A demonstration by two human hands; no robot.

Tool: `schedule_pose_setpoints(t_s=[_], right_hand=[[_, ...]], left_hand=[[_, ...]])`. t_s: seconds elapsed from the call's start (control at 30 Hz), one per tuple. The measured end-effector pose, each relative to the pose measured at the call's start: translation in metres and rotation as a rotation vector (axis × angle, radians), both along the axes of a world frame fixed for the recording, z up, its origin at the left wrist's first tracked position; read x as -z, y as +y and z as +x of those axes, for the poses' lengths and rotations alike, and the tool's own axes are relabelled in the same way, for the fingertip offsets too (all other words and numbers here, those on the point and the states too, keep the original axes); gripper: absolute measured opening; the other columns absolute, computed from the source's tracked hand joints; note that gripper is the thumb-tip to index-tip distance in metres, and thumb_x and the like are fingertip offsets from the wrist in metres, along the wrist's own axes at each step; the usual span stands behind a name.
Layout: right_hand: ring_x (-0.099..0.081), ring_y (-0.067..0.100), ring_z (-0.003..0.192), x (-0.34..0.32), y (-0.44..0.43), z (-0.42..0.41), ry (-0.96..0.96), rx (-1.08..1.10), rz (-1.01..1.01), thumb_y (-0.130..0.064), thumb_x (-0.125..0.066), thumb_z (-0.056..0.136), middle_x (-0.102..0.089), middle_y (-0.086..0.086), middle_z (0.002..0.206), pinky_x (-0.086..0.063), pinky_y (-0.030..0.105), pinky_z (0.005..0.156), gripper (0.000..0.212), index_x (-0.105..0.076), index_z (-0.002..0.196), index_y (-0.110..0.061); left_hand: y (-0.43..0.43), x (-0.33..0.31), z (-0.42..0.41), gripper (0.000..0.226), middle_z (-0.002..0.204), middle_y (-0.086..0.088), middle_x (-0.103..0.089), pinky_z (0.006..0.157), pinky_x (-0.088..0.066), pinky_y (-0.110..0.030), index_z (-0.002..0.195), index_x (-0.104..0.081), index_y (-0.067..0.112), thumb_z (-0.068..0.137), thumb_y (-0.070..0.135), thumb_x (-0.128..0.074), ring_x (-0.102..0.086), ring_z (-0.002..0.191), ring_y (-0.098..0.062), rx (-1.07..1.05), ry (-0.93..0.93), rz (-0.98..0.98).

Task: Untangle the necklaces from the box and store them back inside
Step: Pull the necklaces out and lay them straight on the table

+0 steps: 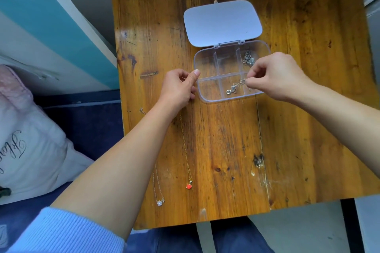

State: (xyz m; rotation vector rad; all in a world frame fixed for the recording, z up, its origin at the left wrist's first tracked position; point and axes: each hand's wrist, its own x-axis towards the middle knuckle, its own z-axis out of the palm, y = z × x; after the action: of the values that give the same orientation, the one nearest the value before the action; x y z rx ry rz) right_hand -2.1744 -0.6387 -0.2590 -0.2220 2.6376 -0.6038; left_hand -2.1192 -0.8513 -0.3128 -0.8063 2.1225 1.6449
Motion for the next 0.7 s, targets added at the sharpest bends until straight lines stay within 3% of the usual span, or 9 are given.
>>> schedule_pose_setpoints(t_s=[0.07, 0.13, 0.23, 0.3, 0.43, 0.57, 0.7], right_hand=[[-0.061, 0.004, 0.054, -0.006, 0.011, 0.013, -0.114, 0.226, -0.297, -0.006, -0.073, 0.076, -0.067, -0.002, 0.062, -0.046, 0.018, 0.048, 0.009, -0.07, 0.074, -0.015], [-0.062, 0.006, 0.051, -0.004, 0.025, 0.03, -0.282, 0.489, -0.525, 0.001, -0.068, 0.078, -0.067, 0.004, 0.063, -0.043, 0.016, 0.04, 0.016, -0.065, 0.079, -0.015], [-0.065, 0.01, 0.056, 0.009, 0.047, 0.058, -0.511, 0.818, -0.677, 0.004, -0.065, 0.082, -0.069, 0.005, 0.069, -0.044, 0.017, 0.04, 0.019, -0.06, 0.084, -0.014], [-0.066, 0.012, 0.059, 0.016, 0.06, 0.072, -0.564, 0.95, -0.757, 0.004, -0.068, 0.08, -0.072, 0.007, 0.075, -0.044, 0.018, 0.041, 0.018, -0.061, 0.089, -0.011], [-0.064, 0.01, 0.061, 0.024, 0.075, 0.084, -0.553, 1.028, -0.868, 0.004, -0.063, 0.083, -0.076, 0.008, 0.082, -0.043, 0.018, 0.043, 0.016, -0.065, 0.094, -0.008], [-0.062, 0.01, 0.059, 0.02, 0.083, 0.083, -0.531, 1.013, -0.966, 0.005, -0.058, 0.084, -0.074, 0.008, 0.079, -0.041, 0.019, 0.042, 0.017, -0.069, 0.085, -0.008], [-0.059, 0.012, 0.059, 0.013, 0.093, 0.081, -0.565, 0.974, -1.057, 0.003, -0.055, 0.082, -0.07, 0.006, 0.075, -0.041, 0.02, 0.043, 0.03, -0.076, 0.071, -0.014]], left_hand=[[0.001, -0.002, -0.001, 0.028, 0.078, -0.008, -0.068, 0.064, -0.054, -0.036, 0.092, -0.062, 0.01, 0.092, 0.038, -0.061, -0.065, 0.07, -0.023, -0.002, 0.025, -0.075], [0.004, -0.006, -0.002, 0.021, 0.088, -0.006, -0.069, 0.077, -0.054, -0.04, 0.092, -0.062, 0.015, 0.09, 0.036, -0.065, -0.065, 0.088, -0.027, 0.007, 0.073, -0.244], [0.014, -0.015, -0.002, 0.019, 0.106, -0.005, -0.064, 0.085, -0.047, -0.037, 0.104, -0.063, 0.015, 0.089, 0.026, -0.065, -0.057, 0.104, -0.023, 0.104, 0.219, -0.577], [0.025, -0.021, -0.002, 0.017, 0.109, -0.007, -0.062, 0.087, -0.043, -0.035, 0.105, -0.065, 0.014, 0.088, 0.018, -0.063, -0.053, 0.107, -0.024, 0.212, 0.366, -0.682], [0.058, -0.024, -0.002, 0.017, 0.103, -0.007, -0.062, 0.085, -0.042, -0.039, 0.103, -0.071, 0.016, 0.089, 0.018, -0.062, -0.052, 0.103, -0.027, 0.546, 0.487, -0.613], [0.09, -0.019, -0.007, 0.033, 0.105, -0.005, -0.055, 0.082, -0.038, -0.037, 0.121, -0.065, 0.026, 0.088, 0.025, -0.064, -0.049, 0.107, -0.027, 0.824, 0.441, -0.538], [0.105, -0.009, -0.014, 0.031, 0.099, -0.002, -0.05, 0.074, -0.038, -0.035, 0.121, -0.065, 0.029, 0.091, 0.027, -0.061, -0.054, 0.107, -0.029, 0.884, 0.338, -0.521]])
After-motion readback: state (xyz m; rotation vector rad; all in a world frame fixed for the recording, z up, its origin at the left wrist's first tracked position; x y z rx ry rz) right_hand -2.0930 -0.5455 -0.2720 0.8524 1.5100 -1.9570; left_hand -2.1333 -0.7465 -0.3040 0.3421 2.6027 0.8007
